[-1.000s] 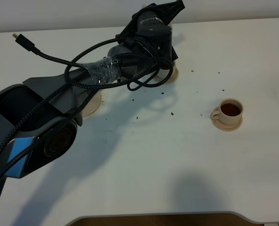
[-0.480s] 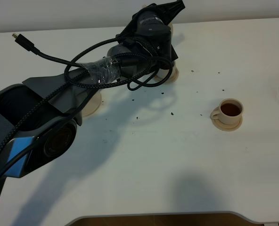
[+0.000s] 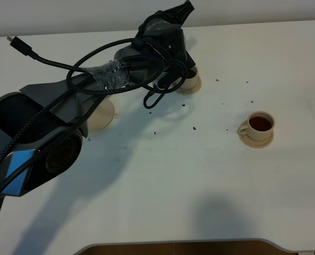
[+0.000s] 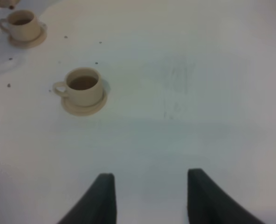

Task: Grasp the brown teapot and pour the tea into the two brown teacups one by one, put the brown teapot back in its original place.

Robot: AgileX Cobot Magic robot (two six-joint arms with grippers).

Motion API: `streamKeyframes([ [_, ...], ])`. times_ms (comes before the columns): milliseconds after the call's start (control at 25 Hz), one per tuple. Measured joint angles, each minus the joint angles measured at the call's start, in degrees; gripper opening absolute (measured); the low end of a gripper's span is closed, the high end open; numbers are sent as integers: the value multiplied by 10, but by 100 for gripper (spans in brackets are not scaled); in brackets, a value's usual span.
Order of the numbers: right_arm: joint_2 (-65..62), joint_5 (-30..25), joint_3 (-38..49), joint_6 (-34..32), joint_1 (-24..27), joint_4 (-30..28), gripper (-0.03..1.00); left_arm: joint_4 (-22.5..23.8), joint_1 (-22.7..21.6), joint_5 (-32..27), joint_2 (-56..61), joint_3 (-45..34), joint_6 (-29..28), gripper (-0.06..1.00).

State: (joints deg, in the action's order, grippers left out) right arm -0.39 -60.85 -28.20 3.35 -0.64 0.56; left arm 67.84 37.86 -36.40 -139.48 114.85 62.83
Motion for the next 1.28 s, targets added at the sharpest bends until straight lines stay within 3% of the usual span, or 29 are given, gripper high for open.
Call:
streamKeyframes([
  [160,0,0,0,0,0,0,38,-4,-2,0,0,0,-27,12],
  [320,0,0,0,0,0,0,38,-40,-2,-3,2,0,-73,12],
  [640,0,0,0,0,0,0,38,-171,-2,-102,63,1,-156,12],
  [1000,0,0,0,0,0,0,38,-314,-3,-305,106,1,-319,12],
  [1280,0,0,0,0,0,0,38,-447,-5,-318,109,1,-473,12],
])
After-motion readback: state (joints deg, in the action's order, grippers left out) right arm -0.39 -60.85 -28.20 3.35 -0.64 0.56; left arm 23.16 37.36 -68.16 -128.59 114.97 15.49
